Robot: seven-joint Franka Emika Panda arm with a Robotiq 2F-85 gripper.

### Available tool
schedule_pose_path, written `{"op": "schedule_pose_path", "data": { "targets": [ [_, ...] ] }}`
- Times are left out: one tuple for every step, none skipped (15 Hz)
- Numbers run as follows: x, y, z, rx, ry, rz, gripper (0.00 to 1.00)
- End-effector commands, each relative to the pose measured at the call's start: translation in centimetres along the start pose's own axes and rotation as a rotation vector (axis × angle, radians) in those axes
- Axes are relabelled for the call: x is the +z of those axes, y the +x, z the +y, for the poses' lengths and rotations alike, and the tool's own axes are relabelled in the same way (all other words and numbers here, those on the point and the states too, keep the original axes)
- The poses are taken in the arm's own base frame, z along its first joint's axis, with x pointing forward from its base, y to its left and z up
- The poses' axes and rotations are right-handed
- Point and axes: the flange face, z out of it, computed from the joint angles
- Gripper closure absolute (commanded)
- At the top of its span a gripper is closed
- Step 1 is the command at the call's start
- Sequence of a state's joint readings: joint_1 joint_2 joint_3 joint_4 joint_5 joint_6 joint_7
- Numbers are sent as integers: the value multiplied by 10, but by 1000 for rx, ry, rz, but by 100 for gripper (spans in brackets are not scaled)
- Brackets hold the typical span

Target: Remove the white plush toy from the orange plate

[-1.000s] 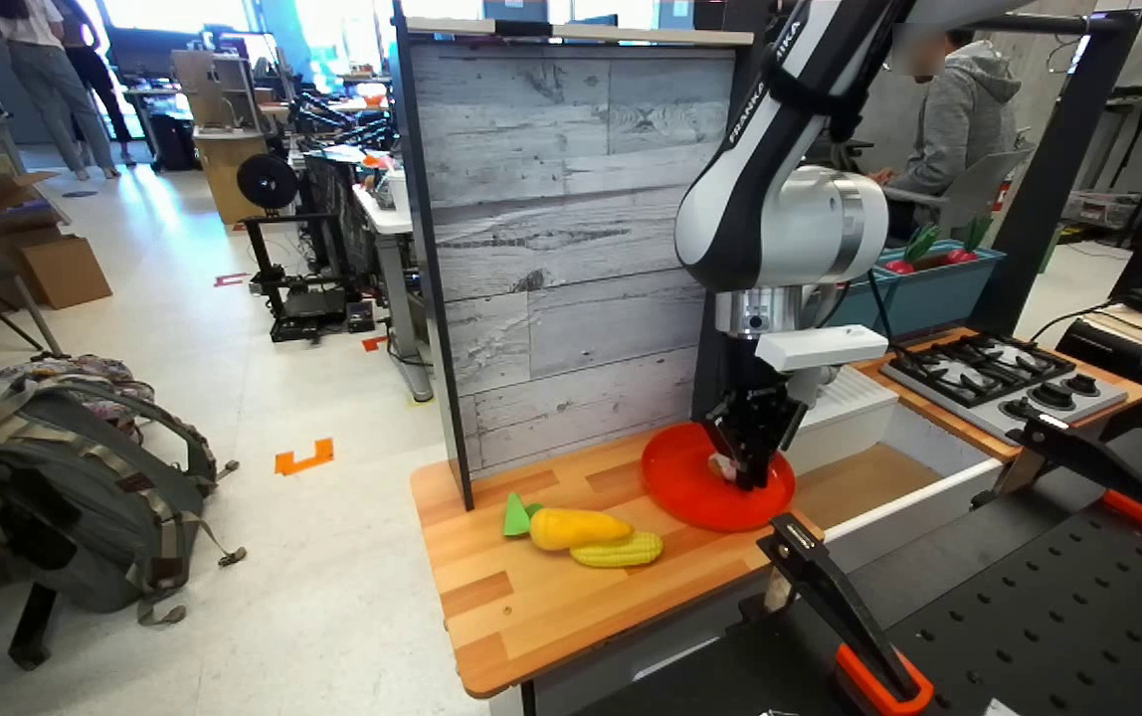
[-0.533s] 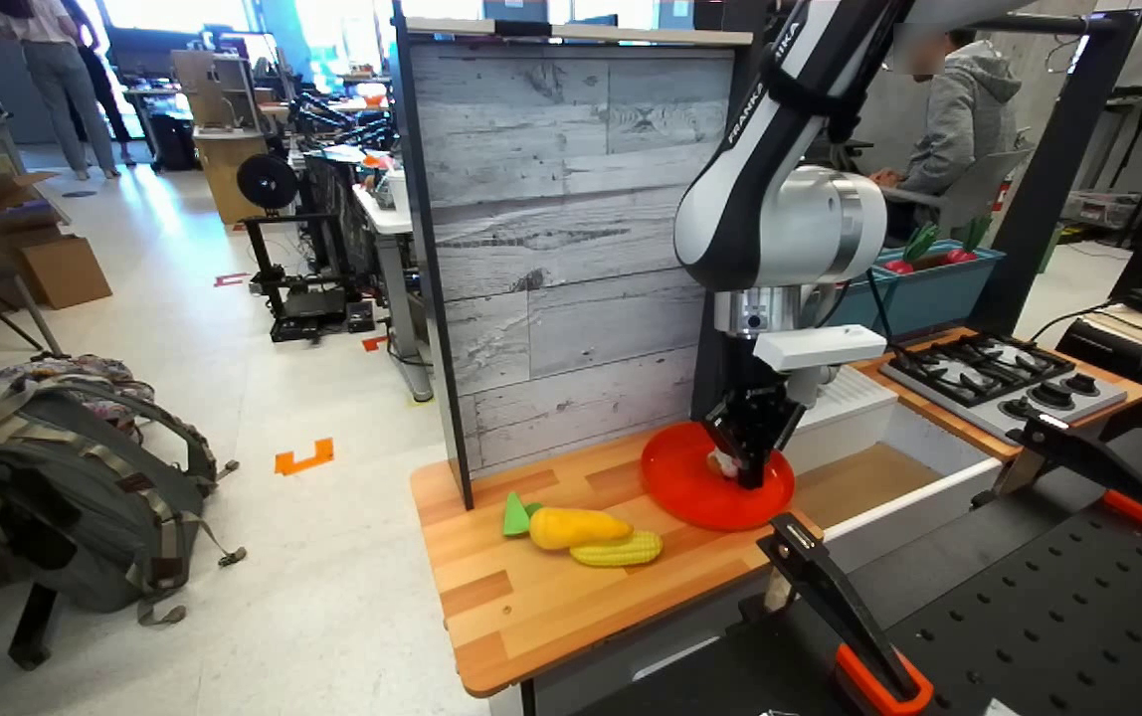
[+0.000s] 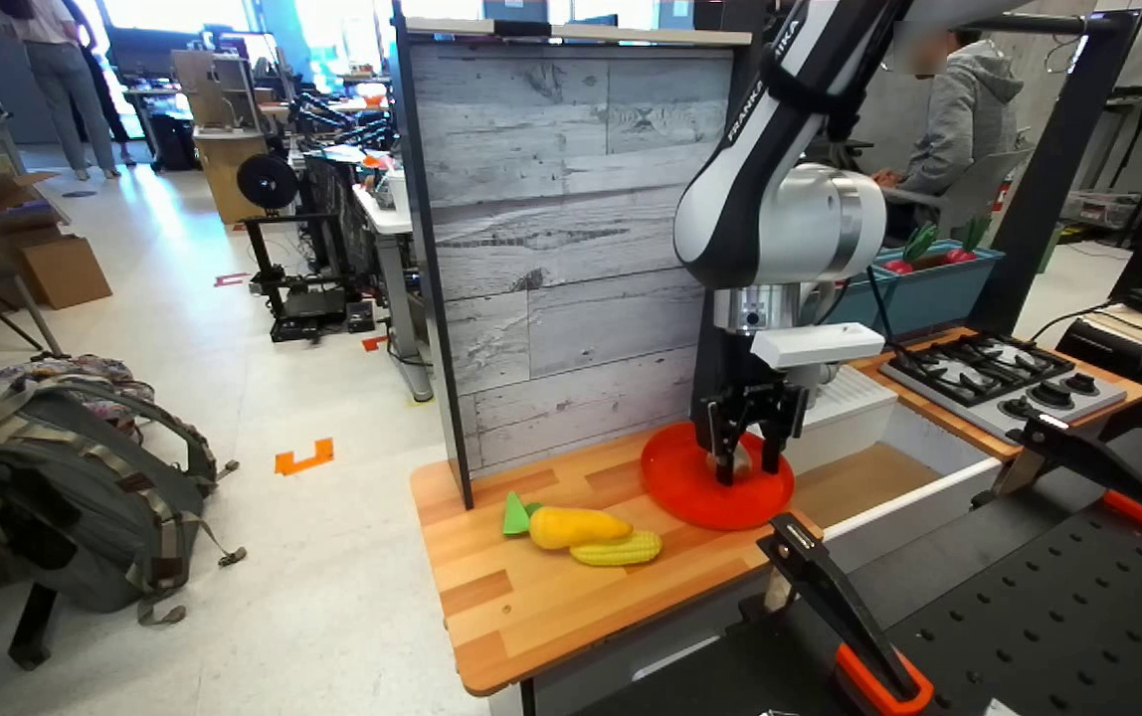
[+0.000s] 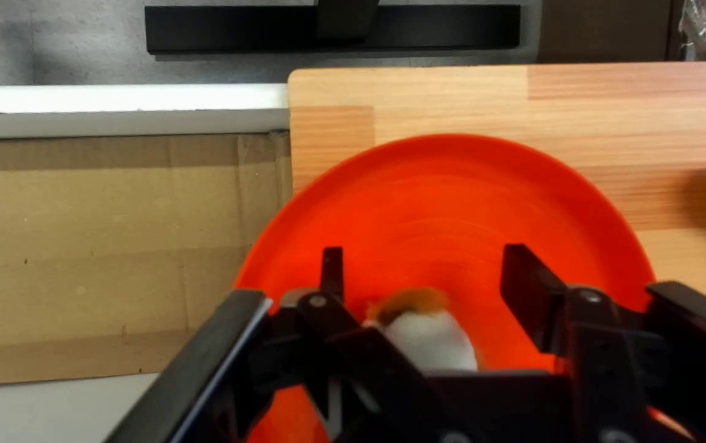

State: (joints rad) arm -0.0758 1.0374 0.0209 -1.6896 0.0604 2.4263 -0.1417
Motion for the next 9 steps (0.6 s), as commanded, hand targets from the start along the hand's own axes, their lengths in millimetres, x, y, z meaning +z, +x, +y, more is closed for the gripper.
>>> {"op": "schedule_pose_path", "data": {
  "targets": [
    [-31, 21, -3, 8, 20, 68, 1],
    [-34, 23, -3, 17, 23, 90, 0],
    [-36, 26, -1, 27, 24, 114, 0],
    [-37, 29, 0, 38, 23, 134, 0],
    [-38, 31, 1, 44, 22, 144, 0],
    [-37, 33, 2, 50, 18, 149, 0],
    [-37, 35, 1, 54, 12, 153, 0],
    [-34, 36, 0, 54, 4, 151, 0],
    [-33, 37, -1, 54, -1, 146, 0]
  ]
}}
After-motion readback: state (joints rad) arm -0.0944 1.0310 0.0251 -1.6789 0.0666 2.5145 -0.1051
